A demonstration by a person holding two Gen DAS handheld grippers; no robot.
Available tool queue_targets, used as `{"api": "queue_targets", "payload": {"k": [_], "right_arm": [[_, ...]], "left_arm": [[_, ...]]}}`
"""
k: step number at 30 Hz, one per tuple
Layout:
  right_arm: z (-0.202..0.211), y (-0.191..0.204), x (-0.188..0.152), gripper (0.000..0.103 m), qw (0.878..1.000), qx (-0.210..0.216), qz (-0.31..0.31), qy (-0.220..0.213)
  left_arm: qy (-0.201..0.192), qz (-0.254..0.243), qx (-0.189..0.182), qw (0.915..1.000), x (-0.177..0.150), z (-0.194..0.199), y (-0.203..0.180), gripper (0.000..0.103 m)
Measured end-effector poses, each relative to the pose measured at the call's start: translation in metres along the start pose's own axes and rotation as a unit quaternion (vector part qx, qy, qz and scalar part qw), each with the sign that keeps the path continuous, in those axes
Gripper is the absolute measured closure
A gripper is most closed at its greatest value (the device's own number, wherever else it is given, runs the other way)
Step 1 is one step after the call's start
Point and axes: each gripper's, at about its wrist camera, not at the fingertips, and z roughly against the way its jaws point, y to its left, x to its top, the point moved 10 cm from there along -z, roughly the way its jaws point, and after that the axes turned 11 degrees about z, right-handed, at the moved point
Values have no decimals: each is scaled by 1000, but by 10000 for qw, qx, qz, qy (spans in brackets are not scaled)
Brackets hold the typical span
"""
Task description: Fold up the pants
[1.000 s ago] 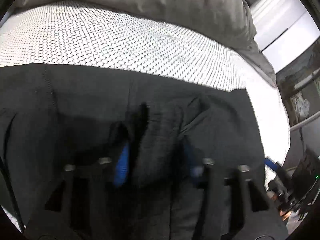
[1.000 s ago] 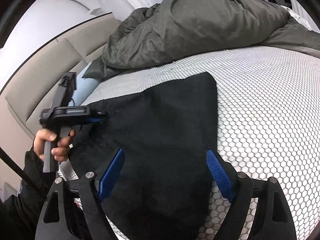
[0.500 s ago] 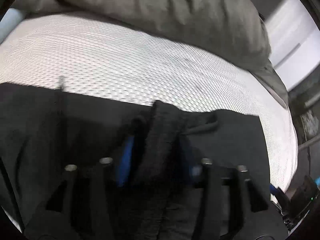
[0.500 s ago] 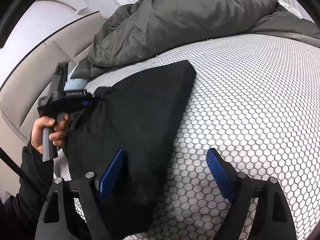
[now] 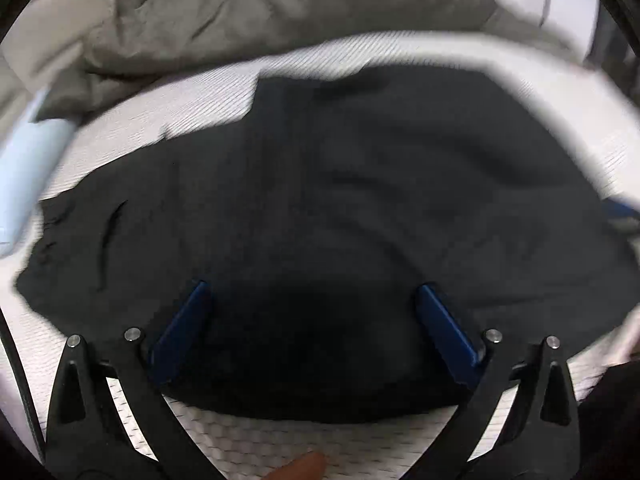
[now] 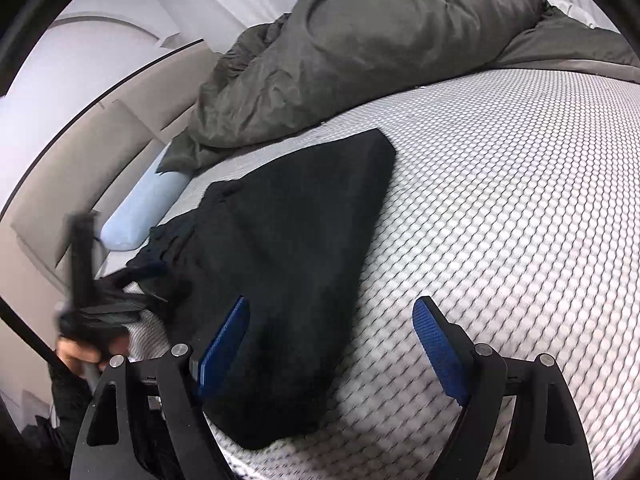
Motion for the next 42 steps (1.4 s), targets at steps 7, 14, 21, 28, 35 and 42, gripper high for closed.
{"api": "queue_targets", "payload": {"k": [7, 14, 21, 28, 35, 42], "right_arm": [[33, 21, -39, 18, 9992, -61, -344, -176], [54, 40, -75, 18, 9986, -501, -5, -149], [40, 37, -69, 37, 9956, -849, 316, -242], [27, 44, -61, 75, 9900, -838, 1134, -69], [48, 72, -107, 103, 9878, -645, 1404, 198], [78, 75, -107, 63, 9828, -1332, 1197, -460]], "left_arm": [[-355, 540, -787, 9948, 13, 43, 1, 0], [-230, 506, -1573, 9860, 24, 74, -58, 1], [-9, -325, -1810, 9829, 39, 71, -167, 1], [790, -497, -1637, 9821, 21, 10, -204, 0], [680, 2, -1399, 9878, 36, 3, -184, 0], [647, 17, -1555, 9857, 13, 37, -168, 0]]}}
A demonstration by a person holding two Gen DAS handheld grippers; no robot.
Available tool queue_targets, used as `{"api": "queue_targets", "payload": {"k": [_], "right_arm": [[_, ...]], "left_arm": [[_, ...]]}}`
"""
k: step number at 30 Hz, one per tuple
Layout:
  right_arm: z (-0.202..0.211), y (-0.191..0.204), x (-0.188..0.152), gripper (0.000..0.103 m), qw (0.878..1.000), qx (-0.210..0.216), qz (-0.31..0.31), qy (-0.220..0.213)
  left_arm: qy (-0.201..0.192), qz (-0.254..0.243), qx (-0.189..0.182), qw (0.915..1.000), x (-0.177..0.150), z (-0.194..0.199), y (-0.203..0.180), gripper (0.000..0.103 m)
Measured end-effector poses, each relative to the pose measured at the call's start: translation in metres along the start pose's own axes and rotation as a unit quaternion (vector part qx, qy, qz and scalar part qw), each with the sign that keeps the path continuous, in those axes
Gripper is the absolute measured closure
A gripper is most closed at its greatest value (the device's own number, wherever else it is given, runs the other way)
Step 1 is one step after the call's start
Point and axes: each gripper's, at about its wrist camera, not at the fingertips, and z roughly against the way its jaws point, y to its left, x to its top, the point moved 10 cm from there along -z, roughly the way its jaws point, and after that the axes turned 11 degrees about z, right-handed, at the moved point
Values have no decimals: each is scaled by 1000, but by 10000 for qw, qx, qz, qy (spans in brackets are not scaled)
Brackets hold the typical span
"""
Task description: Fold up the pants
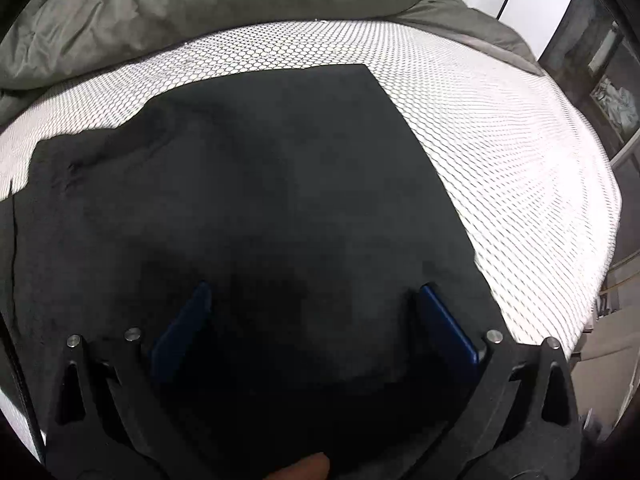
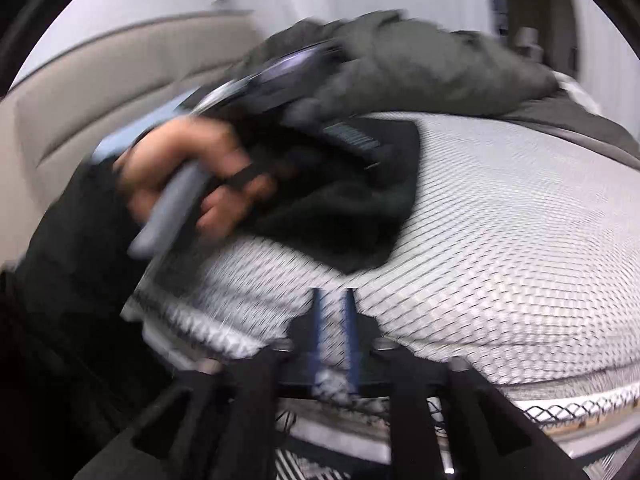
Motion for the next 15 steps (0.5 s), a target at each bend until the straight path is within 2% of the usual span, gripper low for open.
{"api": "queue_targets", "payload": {"k": [5, 6, 7, 8, 9, 13, 15], "right_arm": [[-10, 4, 6, 61, 9995, -162, 176, -185], [-15, 4, 7, 64, 9991, -304, 255, -179], [-24, 5, 12, 71, 9986, -414, 294, -129], [-30, 4, 9, 94, 9984, -478, 297, -18], [-34, 3, 6, 102, 9982, -524, 276, 121], [-14, 14, -3, 103, 9976, -378, 549, 200], [-12, 17, 4, 103, 9975, -242, 618, 235]], "left_arm": [[-255, -39, -24, 9997, -26, 35, 18, 0], [-288, -90, -3, 9995, -32, 39, 22, 0], [-312, -128, 22, 9994, -33, 40, 26, 0], [-334, -165, 72, 9993, -35, 41, 31, 0], [-332, -170, 115, 9992, -37, 41, 37, 0], [-223, -80, 246, 9994, -36, 30, 56, 0], [-233, -105, 273, 9993, -35, 27, 58, 0]]}}
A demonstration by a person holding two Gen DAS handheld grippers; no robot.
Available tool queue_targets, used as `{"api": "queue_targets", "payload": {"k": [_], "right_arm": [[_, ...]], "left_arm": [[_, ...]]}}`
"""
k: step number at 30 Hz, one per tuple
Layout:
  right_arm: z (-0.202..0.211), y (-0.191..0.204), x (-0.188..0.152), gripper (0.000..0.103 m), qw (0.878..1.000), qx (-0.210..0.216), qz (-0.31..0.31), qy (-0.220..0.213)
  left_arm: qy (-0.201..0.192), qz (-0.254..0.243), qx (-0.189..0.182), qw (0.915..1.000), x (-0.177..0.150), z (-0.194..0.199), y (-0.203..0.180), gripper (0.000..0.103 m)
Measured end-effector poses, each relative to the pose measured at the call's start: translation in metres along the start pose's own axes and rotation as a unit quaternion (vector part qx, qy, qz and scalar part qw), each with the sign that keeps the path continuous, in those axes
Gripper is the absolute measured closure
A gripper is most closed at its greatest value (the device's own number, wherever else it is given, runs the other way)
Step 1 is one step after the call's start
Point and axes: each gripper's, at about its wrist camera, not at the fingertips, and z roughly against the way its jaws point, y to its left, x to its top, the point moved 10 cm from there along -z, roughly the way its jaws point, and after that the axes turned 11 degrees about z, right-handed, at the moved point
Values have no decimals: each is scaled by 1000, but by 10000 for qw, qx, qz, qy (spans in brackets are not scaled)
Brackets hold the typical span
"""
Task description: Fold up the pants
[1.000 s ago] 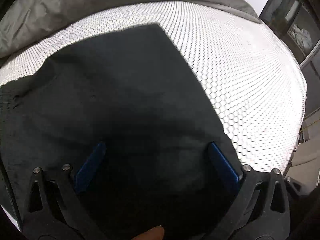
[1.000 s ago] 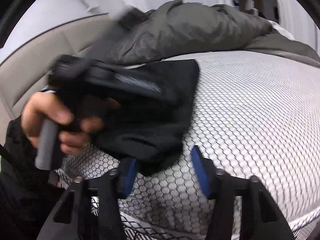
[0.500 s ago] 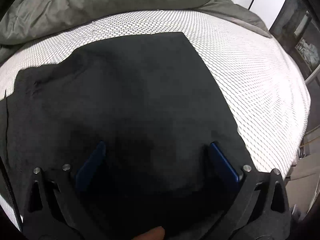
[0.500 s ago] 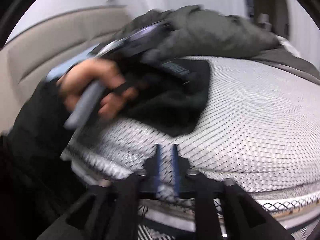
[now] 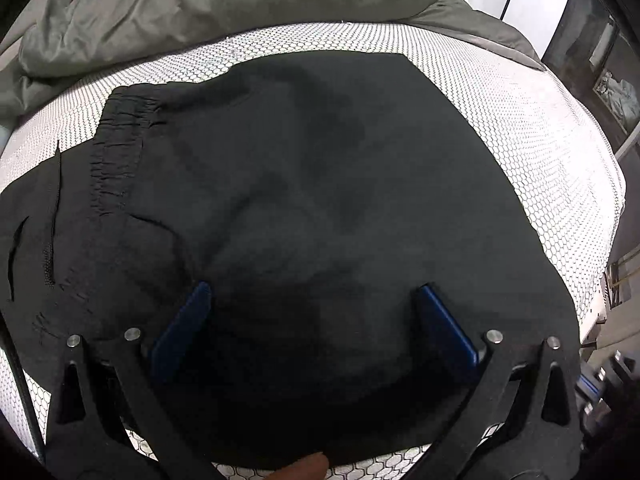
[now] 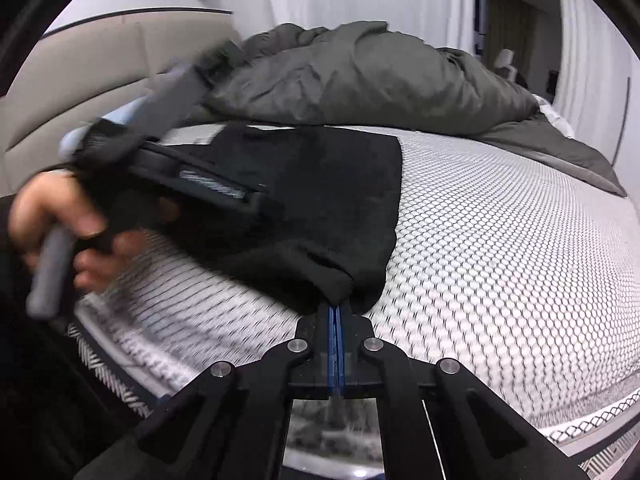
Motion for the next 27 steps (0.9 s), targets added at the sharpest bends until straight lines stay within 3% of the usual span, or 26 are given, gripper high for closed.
{"api": "queue_targets", "payload": {"k": [4, 7, 10, 12, 14, 16, 18, 20, 24, 27], "right_arm": [[-8, 7, 0, 103, 9995, 104, 193, 207], [-1, 12, -6, 102, 9984, 525, -117, 162], [14, -5, -7, 89, 9944, 850, -631, -52], [23, -23, -9, 66, 9917, 799, -971, -256], [24, -39, -17, 63, 9876, 721, -1356, -325], [22, -44, -24, 63, 9845, 737, -1558, -337], [14, -52, -29, 63, 9807, 795, -1756, -311], [15, -59, -27, 63, 9788, 804, -1846, -364], [19, -72, -31, 60, 9718, 908, -2124, -476], [20, -78, -36, 60, 9687, 923, -2255, -467]], "left_arm": [[-28, 13, 87, 10000, -1, 1, 3, 0], [-110, -22, 111, 9999, -3, 13, -3, 0], [-391, -135, -129, 9991, -3, 32, -11, 0], [-616, -69, -309, 9976, -14, 51, -17, 0], [-813, 207, -686, 9941, -32, 71, -23, 2], [-1077, 402, -1192, 9862, -54, 90, -35, 12], [-1229, 355, -1446, 9812, -80, 104, -51, 18], [-1278, 59, -1662, 9778, -109, 108, -77, 43], [-1306, -268, -1507, 9795, -127, 88, -105, 62], [-1376, -440, -1406, 9795, -131, 79, -123, 65]]}}
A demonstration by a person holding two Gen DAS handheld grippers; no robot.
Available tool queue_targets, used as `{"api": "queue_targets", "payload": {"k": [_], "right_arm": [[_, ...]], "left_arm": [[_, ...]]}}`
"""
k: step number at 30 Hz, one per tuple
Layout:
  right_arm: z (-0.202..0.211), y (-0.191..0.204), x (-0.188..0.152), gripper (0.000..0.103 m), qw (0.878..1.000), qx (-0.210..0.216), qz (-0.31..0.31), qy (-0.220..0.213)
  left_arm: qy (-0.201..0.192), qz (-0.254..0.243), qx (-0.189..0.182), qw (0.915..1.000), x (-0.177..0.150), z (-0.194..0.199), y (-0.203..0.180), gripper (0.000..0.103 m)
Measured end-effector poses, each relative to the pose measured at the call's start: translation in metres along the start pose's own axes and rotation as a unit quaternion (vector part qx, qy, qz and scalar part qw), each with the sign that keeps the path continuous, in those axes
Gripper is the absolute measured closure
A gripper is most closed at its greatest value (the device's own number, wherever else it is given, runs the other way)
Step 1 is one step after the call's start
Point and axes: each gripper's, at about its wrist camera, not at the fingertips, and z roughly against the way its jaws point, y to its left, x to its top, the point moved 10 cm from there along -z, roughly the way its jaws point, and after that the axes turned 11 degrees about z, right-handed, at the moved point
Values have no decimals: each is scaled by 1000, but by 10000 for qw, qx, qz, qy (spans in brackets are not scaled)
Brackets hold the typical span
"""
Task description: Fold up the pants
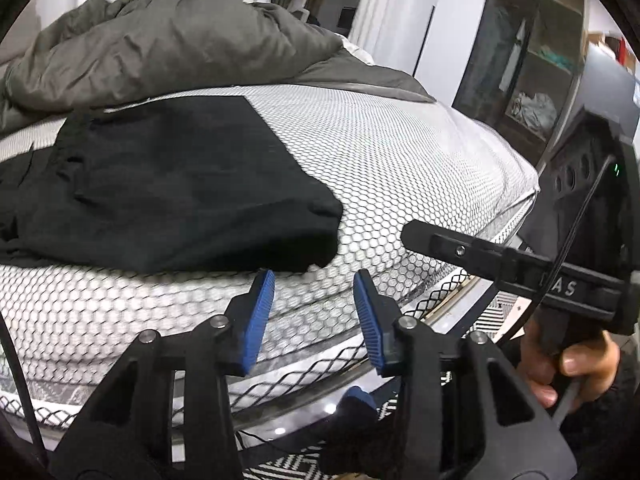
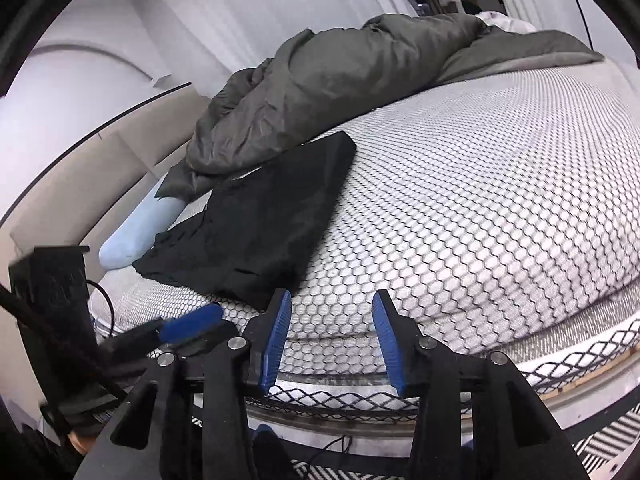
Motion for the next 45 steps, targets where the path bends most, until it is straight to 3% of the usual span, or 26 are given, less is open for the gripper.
{"api": "queue_targets", "payload": {"k": [3, 6, 7, 10, 14, 17, 19, 20, 22, 24, 29, 31, 34, 36, 40, 42, 43, 44, 45], "right_arm": [[3, -5, 2, 60, 9999, 33, -128, -42], [4, -9, -1, 60, 9997, 106, -226, 1], [5, -10, -1, 60, 9996, 145, -256, 21], [-1, -11, 0, 60, 9989, 266, -379, 67], [-15, -9, 18, 60, 9967, 590, -561, 78], [-39, 1, 42, 60, 9898, 1189, -778, 110], [-63, 5, 50, 60, 9864, 1358, -850, 378], [-78, 11, 50, 68, 9833, 1498, -861, 571], [-92, 20, 51, 99, 9833, 1532, -694, 696], [-95, 21, 58, 100, 9857, 1462, -589, 596], [-108, 4, 66, 100, 9820, 1466, -1057, 555], [-110, -4, 68, 100, 9825, 1359, -1147, 555], [-100, -10, 68, 80, 9803, 1364, -1322, 544], [-80, -13, 69, 60, 9814, 1355, -1327, 312], [-48, -5, 58, 58, 9748, 1702, -1436, 120], [-39, 0, 48, 58, 9724, 1781, -1501, 134], [-37, 3, 43, 58, 9712, 1826, -1529, 128], [-36, 7, 37, 58, 9694, 1888, -1564, 147], [-39, 10, 31, 58, 9678, 1912, -1626, 192]], "left_arm": [[-87, 15, 129, 9999, 4, -12, -3, 65], [-188, 61, 241, 9995, 13, -24, 0, 88], [-244, 52, 239, 9994, 15, -25, 0, 101], [-443, 144, 169, 9988, 23, -24, 5, 103], [-315, 55, 36, 9995, 16, -22, 7, 103], [-268, 15, -32, 9996, 15, -20, 13, 103], [-238, 4, -102, 9997, 15, -16, 15, 103], [-213, 11, -143, 9997, 14, -15, 16, 103], [-170, -24, -192, 9997, 11, -13, 17, 103], [-101, -79, -254, 9996, 6, -13, 18, 103], [286, -228, -450, 9983, -13, -21, 16, 103], [417, -291, -520, 9974, -21, -22, 13, 103], [322, -502, -692, 9958, -23, -9, 3, 103], [207, -538, -738, 9956, -18, 2, 1, 103], [46, -101, -748, 9971, -1, 26, 24, 103], [-7, 114, -616, 9980, 10, 37, 42, 92], [-99, 217, -478, 9986, 20, 42, 53, 68], [-227, 298, -317, 9988, 31, 45, 64, 37], [-329, 366, -181, 9986, 42, 46, 73, 26]]}}
